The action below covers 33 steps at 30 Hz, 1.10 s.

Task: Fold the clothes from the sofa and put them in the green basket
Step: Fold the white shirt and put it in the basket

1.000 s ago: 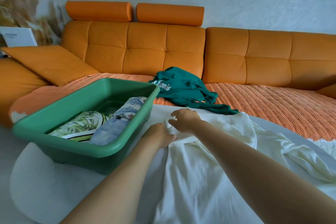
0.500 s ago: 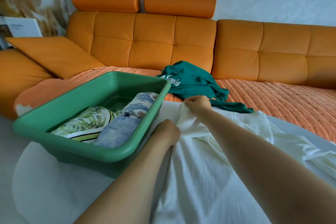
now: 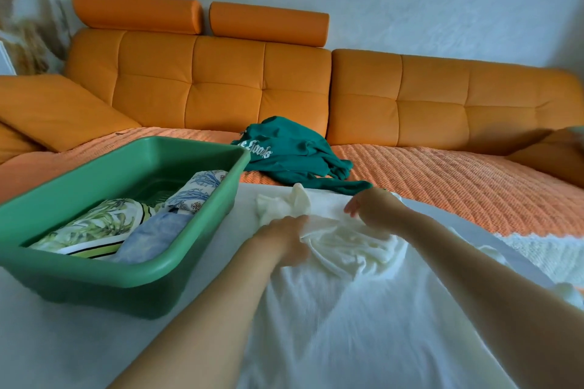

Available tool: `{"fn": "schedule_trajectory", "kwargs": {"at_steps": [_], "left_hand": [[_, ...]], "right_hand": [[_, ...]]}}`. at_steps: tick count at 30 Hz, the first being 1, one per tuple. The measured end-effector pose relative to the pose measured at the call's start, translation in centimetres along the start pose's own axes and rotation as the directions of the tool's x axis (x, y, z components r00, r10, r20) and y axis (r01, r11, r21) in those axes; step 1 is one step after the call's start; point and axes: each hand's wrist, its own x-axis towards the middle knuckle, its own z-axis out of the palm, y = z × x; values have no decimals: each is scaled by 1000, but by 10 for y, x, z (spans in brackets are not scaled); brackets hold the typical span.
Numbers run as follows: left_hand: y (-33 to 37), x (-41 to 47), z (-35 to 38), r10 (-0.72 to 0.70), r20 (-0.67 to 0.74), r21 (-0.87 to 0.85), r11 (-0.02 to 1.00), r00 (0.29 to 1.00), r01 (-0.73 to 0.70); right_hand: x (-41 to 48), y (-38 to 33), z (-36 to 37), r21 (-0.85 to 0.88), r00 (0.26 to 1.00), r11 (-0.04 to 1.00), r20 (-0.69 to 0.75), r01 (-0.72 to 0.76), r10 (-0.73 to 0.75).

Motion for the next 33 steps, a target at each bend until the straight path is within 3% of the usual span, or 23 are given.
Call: {"fn": "schedule_trajectory", "kwargs": {"at_steps": [3, 6, 10, 17, 21, 24, 26, 31, 33], "left_hand": [[13, 3, 0, 1, -91, 108, 994, 996, 8], [28, 3, 3, 113, -198, 59, 993, 974, -103], [37, 3, 7, 245, -297, 114, 969, 923, -220], [28, -6, -9, 221, -568, 29, 968, 793, -249], [24, -9, -8, 236, -476, 96, 971, 847, -217], [29, -11, -5, 198, -207, 104, 978, 958, -179], [37, -13, -1, 183, -106, 121, 978, 977, -170], [51, -9, 9, 175, -2, 88, 981, 985, -174], [52, -10, 12, 165, 30, 38, 985, 986, -166]], "right_hand": [[-29, 28, -3, 52, 995, 998, 100, -35, 30], [-48, 39, 1, 84, 983, 994, 176, -64, 48], [-54, 43, -7, 55, 994, 998, 107, -11, 5], [-50, 44, -29, 364, 987, 925, -152, 112, -60], [-45, 49, -35, 400, 991, 916, -134, 29, 27], [-47, 59, -30, 58, 990, 989, -6, -138, 138], [-50, 62, -25, -84, 981, 979, 32, -189, 192], [-54, 55, -46, 78, 995, 993, 49, -94, 90], [-60, 59, -52, 50, 994, 995, 80, -84, 80]]}}
